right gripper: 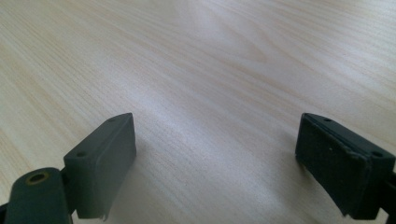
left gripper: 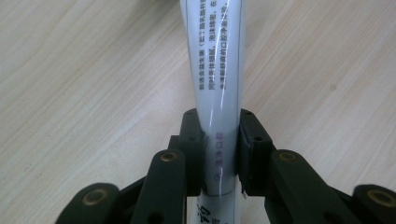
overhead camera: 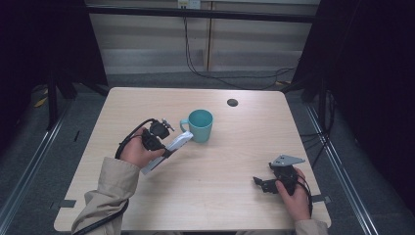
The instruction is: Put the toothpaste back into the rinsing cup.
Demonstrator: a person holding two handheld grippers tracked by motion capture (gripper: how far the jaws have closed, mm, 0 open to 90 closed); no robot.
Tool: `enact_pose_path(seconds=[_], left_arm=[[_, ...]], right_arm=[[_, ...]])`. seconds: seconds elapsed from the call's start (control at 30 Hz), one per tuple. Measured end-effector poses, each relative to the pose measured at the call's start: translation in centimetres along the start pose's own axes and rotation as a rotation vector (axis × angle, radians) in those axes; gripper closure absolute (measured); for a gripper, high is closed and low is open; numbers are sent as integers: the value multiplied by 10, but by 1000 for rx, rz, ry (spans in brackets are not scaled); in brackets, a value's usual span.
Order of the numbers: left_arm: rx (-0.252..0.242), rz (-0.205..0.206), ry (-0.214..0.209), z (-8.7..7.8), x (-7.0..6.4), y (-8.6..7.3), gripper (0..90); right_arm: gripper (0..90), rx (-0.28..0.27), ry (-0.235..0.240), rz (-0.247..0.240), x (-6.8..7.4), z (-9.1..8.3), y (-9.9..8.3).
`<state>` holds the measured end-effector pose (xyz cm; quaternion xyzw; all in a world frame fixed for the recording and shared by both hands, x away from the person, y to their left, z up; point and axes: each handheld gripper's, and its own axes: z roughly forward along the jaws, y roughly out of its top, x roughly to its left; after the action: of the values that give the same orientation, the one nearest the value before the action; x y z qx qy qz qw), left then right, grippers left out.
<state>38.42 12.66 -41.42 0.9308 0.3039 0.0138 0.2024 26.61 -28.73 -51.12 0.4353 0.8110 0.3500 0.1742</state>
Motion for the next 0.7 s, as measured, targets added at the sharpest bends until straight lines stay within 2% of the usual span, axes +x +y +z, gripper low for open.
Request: enact_pose_path(seconds=[0.17,0.27,0.33,0.43,0.53,0.7], left_arm=[[-38,3,1,-9,1,3,749],[-67,-7,-4,-12,1,4,749],[-103,-17,-2,-16,2,5,748],[-122,-24,-5,-18,2,6,748],[-137,-13,10,-21,2,7,749],[-182,-24,22,-26,2,8,749]], right_arm=[[117,2,-2,1,1,-1,-1],[117,2,-2,1,1,-1,-1],[117,2,-2,1,1,-1,-1],[117,2,-2,1,1,-1,-1],[117,2,-1,1,1,-1,-1],[117,2,-1,0,1,-1,-1]])
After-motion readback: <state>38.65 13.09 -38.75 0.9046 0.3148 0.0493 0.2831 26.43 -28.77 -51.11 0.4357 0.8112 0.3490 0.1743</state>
